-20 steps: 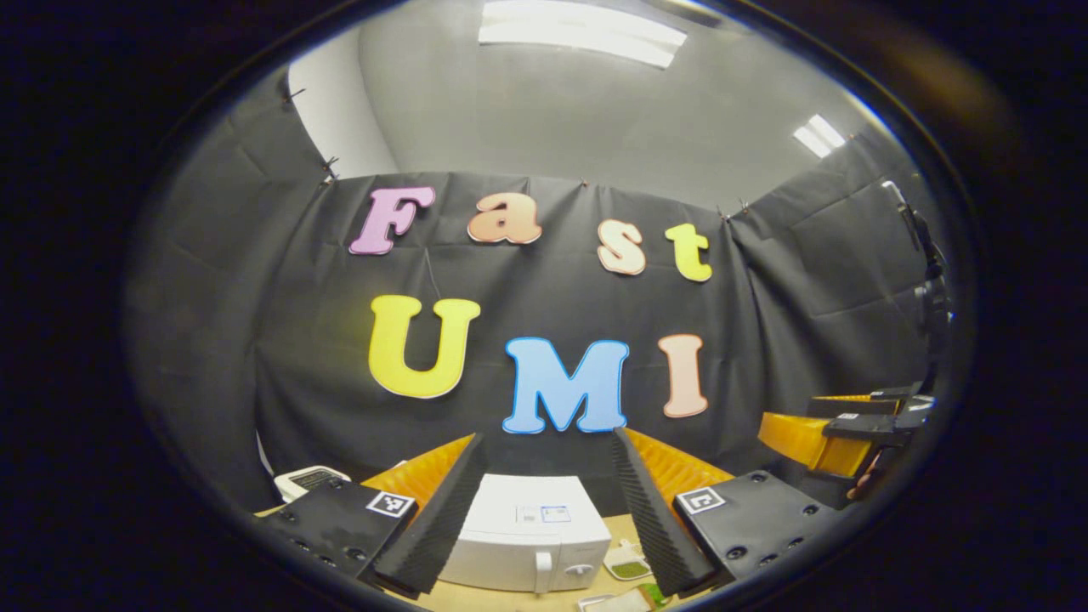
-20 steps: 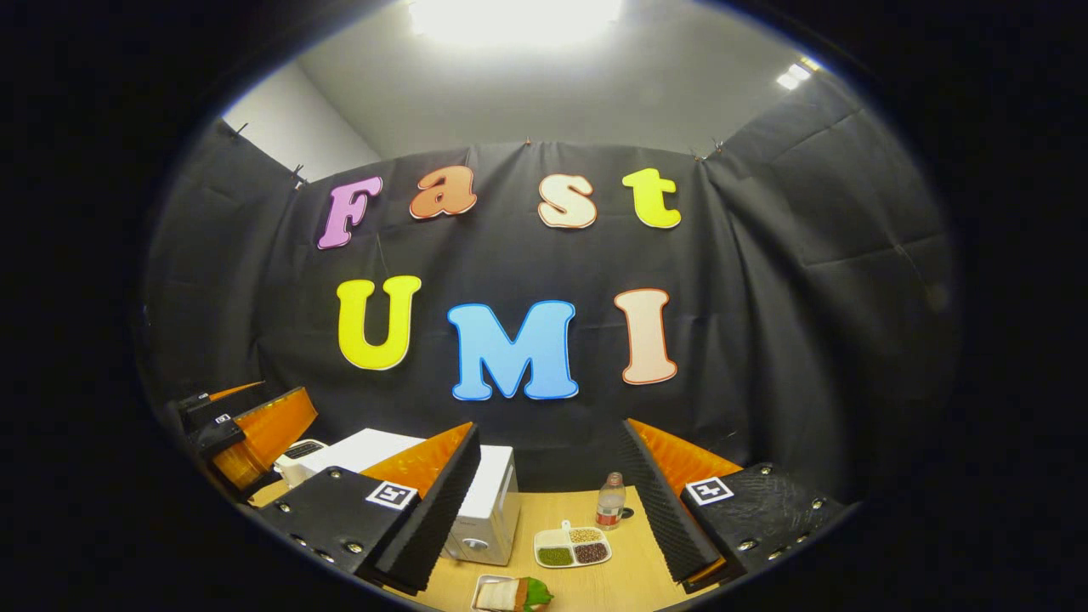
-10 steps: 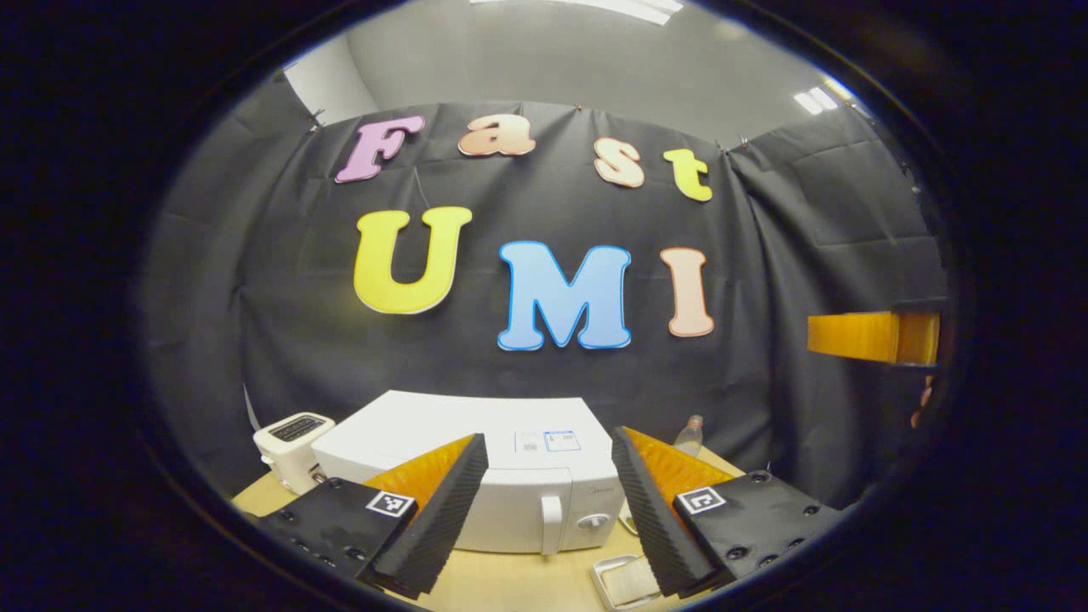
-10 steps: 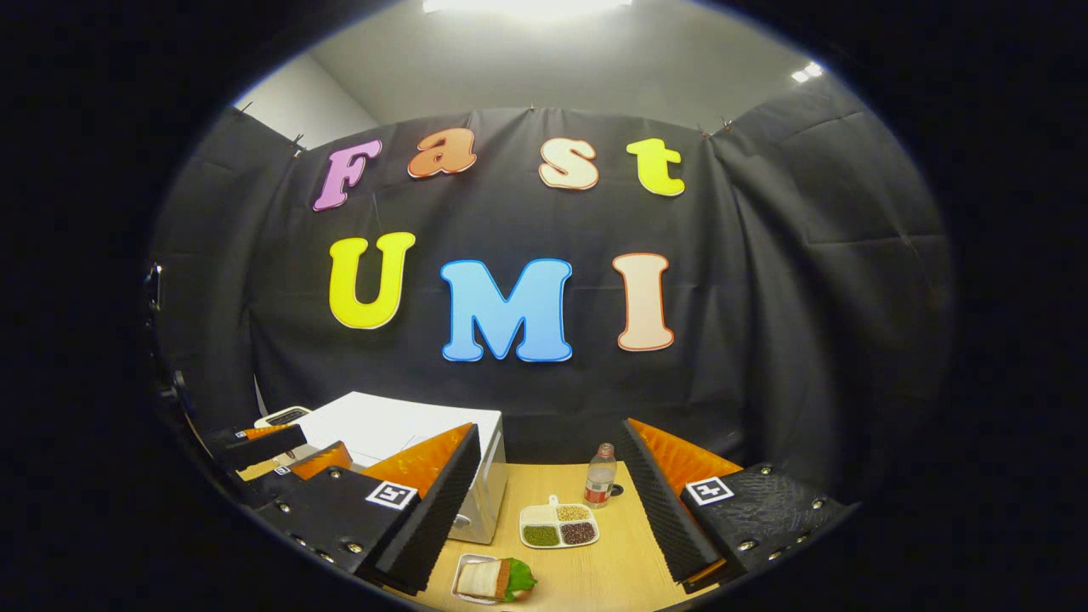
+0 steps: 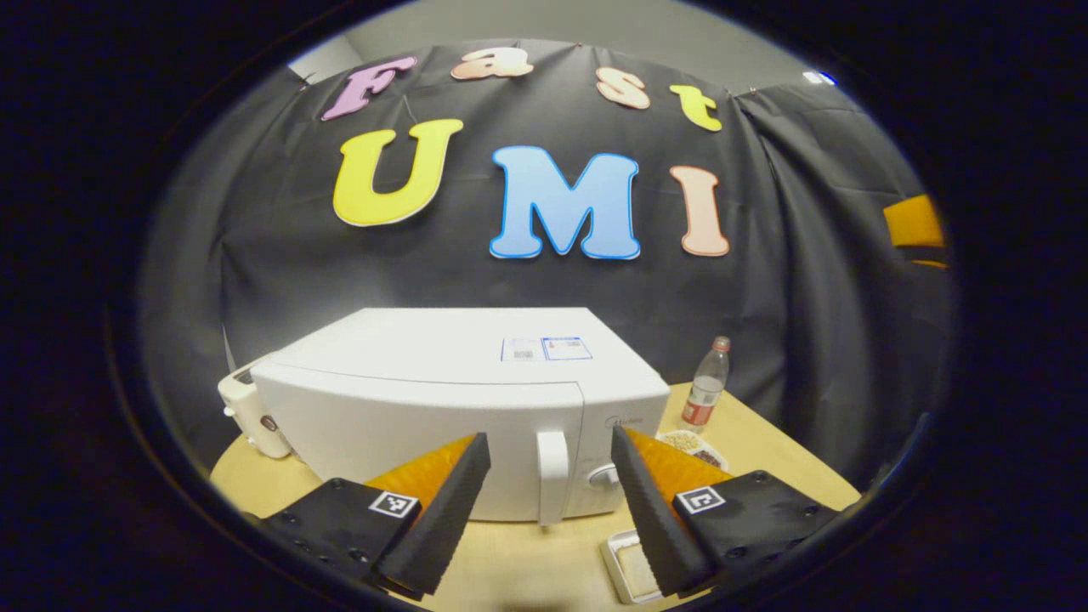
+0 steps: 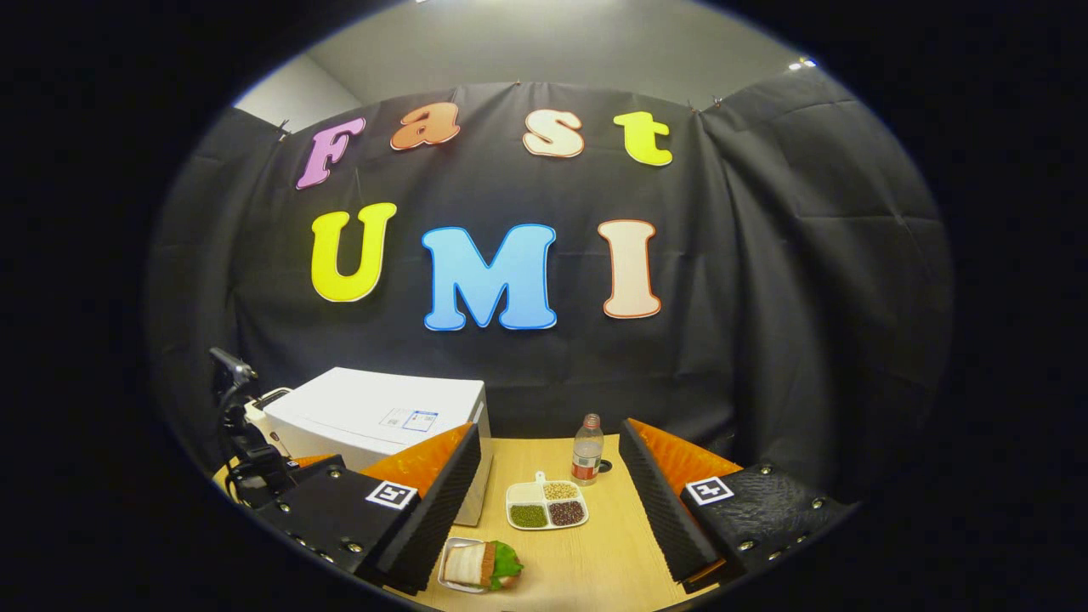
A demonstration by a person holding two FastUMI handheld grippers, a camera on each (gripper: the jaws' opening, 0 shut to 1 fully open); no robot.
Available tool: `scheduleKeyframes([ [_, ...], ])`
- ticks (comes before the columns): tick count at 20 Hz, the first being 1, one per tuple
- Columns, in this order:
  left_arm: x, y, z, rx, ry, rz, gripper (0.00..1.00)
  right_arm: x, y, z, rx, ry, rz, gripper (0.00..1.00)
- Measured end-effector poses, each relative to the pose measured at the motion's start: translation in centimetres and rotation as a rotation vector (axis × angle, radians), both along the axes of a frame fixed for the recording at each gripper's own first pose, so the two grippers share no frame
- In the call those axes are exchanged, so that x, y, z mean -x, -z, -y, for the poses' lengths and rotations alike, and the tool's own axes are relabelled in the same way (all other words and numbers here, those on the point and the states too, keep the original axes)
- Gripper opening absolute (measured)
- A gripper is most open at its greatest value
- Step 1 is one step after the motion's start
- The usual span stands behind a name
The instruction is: Open the microwave oven with the left hand, put the food in, and close the microwave oven.
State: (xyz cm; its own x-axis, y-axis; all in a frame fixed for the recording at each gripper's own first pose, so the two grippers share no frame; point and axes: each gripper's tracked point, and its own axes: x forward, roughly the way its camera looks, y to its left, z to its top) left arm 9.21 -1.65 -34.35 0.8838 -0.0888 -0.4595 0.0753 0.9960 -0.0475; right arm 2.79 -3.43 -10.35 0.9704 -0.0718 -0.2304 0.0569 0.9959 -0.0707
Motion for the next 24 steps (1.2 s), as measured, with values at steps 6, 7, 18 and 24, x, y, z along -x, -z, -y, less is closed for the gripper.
scheduleKeyframes([
  [6,-1.8,5.5,0.1,-0.010,-0.024,-0.077,0.78,0.1,1.1,1.2,0.009,0.022,-0.040,0.99],
  [7,-1.9,5.8,0.1,0.004,-0.020,-0.090,0.75,0.1,1.1,1.3,0.013,0.024,-0.044,0.99],
  [18,-1.5,5.6,0.9,-0.030,0.017,-0.119,0.07,0.7,1.5,1.6,-0.011,0.021,-0.049,0.99],
  [24,-1.4,5.7,1.0,-0.016,0.028,-0.162,0.07,1.1,1.4,1.0,-0.017,0.016,-0.045,0.99],
])
